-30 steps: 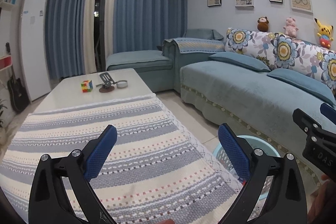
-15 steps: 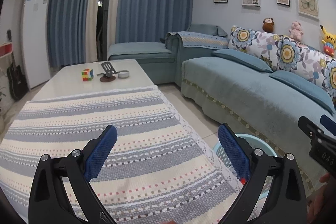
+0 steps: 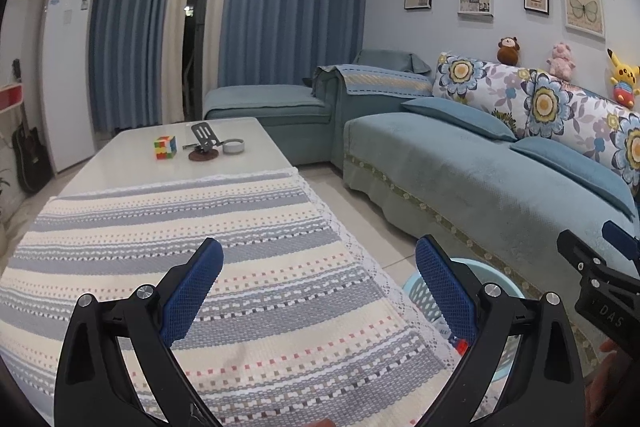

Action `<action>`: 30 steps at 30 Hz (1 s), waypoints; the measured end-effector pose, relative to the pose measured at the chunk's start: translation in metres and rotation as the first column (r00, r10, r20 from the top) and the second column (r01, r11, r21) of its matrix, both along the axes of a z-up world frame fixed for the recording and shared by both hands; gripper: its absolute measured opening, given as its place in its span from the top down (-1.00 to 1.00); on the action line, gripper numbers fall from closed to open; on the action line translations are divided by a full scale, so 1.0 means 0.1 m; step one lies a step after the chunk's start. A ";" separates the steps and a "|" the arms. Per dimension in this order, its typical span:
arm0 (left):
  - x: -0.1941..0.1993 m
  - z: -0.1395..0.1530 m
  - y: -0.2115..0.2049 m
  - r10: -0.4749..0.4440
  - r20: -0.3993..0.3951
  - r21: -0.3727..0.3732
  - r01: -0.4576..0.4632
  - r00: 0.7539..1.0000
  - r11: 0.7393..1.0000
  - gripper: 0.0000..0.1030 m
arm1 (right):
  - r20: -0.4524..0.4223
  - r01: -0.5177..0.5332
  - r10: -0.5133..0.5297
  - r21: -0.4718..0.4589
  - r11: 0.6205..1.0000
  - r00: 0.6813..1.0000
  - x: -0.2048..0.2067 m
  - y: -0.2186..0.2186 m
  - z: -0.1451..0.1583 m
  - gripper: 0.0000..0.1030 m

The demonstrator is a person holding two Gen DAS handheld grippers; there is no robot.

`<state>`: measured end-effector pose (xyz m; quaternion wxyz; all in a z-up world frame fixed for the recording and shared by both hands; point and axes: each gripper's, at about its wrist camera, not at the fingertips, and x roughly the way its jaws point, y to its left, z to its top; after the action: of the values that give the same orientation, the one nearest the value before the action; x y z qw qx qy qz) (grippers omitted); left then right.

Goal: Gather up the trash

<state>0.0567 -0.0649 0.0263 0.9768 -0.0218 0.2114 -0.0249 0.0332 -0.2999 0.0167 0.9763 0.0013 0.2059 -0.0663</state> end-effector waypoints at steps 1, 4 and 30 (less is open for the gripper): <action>0.00 0.00 -0.01 0.000 0.000 0.001 0.000 1.000 1.000 -0.82 | -0.002 0.002 -0.002 0.004 1.000 1.000 0.00 -0.01 0.00 -0.66; 0.00 0.00 -0.01 -0.006 -0.004 -0.001 0.006 1.000 1.000 -0.82 | -0.008 0.008 -0.008 0.018 1.000 1.000 0.00 -0.05 -0.01 -0.66; 0.00 0.01 -0.04 0.000 -0.008 -0.001 0.000 1.000 1.000 -0.82 | 0.019 0.023 -0.022 -0.033 0.999 1.000 -0.07 -0.03 0.03 -0.72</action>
<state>0.0563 -0.0689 0.0269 0.9759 -0.0226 0.2155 -0.0247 0.0263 -0.3028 0.0200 0.9773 -0.0120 0.1956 -0.0807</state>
